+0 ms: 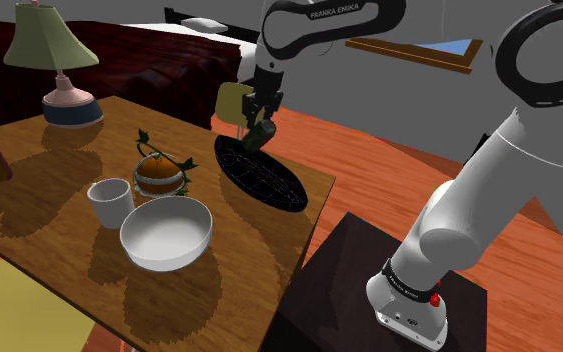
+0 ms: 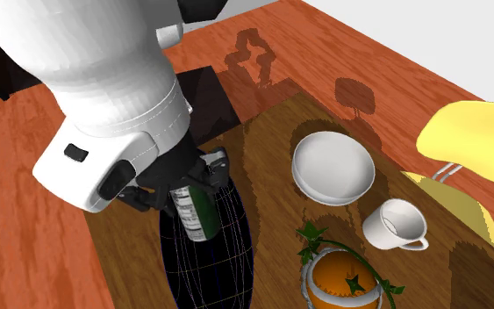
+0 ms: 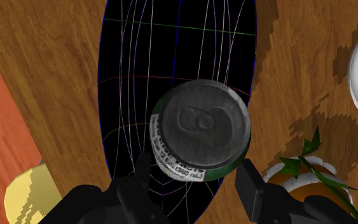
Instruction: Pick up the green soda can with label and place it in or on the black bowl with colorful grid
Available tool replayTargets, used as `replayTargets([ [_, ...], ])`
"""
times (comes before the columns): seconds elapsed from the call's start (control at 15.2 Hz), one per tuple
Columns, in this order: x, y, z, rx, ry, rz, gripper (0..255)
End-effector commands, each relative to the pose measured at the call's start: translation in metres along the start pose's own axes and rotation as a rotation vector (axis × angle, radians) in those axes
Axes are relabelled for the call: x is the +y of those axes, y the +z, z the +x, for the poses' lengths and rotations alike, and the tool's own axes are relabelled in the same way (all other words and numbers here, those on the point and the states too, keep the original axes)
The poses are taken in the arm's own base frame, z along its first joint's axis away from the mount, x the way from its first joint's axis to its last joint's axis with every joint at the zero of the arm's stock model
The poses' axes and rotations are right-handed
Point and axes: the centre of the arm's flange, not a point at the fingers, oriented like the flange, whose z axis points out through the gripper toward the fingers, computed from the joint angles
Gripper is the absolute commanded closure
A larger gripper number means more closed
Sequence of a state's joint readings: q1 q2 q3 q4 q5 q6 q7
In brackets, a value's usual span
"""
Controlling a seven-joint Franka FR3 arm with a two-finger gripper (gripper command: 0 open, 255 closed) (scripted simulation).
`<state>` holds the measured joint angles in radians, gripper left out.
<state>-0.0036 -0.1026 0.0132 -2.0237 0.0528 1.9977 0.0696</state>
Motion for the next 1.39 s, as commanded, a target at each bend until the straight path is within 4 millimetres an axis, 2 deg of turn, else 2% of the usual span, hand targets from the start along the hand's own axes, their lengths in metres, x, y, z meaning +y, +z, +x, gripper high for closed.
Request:
replayTargets([
  [0.0, 0.002, 0.010, 0.000, 0.001, 0.000, 0.000, 255],
  [0.4, 0.003, 0.041, -0.002, 0.001, 0.000, 0.000, 255],
  [0.86, 0.003, 0.041, -0.002, 0.001, 0.000, 0.000, 255],
  [0.92, 0.003, 0.041, -0.002, 0.001, 0.000, 0.000, 0],
  [1.25, 0.003, 0.041, -0.002, 0.001, 0.000, 0.000, 0],
  [1.32, 0.003, 0.028, -0.002, 0.001, 0.000, 0.000, 0],
])
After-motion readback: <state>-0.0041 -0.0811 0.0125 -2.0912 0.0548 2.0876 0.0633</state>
